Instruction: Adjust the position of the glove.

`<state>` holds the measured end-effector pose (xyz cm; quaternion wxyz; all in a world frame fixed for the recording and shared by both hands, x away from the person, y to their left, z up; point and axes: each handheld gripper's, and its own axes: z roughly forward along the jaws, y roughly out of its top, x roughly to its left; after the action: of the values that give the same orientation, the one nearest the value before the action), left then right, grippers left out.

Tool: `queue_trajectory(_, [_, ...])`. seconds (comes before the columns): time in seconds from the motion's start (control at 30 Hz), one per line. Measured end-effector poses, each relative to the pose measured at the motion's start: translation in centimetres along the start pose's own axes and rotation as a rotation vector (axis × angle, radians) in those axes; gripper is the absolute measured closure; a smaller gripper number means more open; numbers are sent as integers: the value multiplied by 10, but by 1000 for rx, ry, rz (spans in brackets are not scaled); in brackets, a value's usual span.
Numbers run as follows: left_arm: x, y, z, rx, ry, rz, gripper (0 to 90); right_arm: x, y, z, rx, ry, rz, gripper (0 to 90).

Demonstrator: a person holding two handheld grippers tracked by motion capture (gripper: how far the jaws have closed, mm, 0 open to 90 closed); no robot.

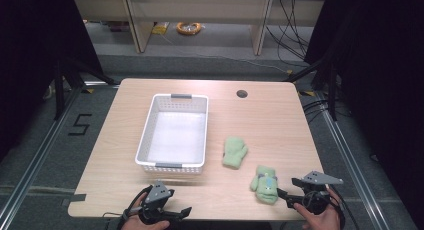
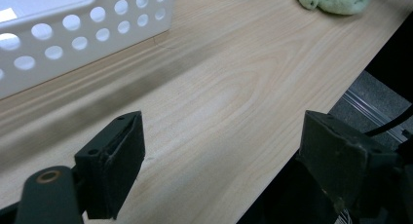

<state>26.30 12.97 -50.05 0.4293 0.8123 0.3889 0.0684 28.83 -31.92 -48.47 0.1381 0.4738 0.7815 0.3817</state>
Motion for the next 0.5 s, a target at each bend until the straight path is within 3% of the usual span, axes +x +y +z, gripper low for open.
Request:
queue_trajectory(0.2, [0,0,1,-22,6,-9,163,-1,2,-1,9,3,4,298])
queue_trajectory(0.23, [0,0,1,-21,4,-8,164,-4,2,1,-14,6,-22,298])
queue_trajectory(0.33, [0,0,2,-18,3,-9,164,-4,4,1,-5,8,-22,305])
queue_trajectory(0.37, [0,0,2,-22,5,-9,163,-1,5,1,5,8,3,307])
queue_trajectory(0.43, [0,0,2,-20,4,-8,164,-3,7,2,-15,16,-33,308])
queue_trajectory(0.5, [0,0,2,-18,4,-8,164,-2,9,2,-10,19,-29,310])
